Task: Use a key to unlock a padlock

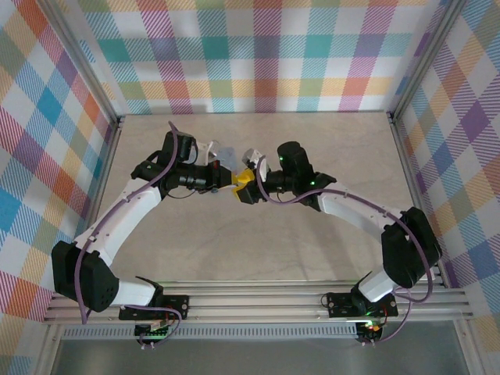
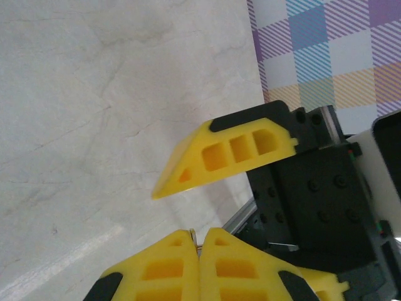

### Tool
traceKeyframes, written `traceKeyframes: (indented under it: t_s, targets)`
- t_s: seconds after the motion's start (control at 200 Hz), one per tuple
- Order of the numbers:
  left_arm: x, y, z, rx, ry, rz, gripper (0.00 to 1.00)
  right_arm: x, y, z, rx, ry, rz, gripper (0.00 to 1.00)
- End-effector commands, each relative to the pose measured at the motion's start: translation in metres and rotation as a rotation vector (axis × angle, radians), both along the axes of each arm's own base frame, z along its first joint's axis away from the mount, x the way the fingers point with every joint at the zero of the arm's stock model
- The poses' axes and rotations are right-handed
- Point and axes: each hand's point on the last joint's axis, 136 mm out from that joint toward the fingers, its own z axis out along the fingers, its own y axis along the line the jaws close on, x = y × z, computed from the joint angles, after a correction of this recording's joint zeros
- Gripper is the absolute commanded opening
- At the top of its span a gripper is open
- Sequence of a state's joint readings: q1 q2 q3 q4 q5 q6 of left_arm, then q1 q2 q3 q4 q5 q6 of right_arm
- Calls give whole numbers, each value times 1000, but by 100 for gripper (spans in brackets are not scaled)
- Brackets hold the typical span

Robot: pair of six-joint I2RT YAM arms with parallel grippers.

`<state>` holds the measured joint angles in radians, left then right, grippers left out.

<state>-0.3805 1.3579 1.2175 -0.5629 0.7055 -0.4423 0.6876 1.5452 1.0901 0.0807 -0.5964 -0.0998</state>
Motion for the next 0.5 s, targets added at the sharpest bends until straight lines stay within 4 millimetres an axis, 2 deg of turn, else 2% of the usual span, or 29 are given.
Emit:
traceKeyframes:
  t_s: [0.0,0.11,0.315,0.46,0.495]
  targets:
    - [-3,-1,19,-39,3,-4,0,-2,8,3,-14,-78,53,54]
    - [-3,-2,20,-45,13,-6,0,-4,12,1,-25,-117,72,50]
    - [-5,-1,17,-40,19,-15,0,0,11,5,-29,-179,53,12]
    - [-5,-1,10,-34,37,-20,0,-2,6,11,-39,-195,42,0]
    - [-5,-1,10,-36,36,-25,0,-4,5,11,-46,-193,42,0]
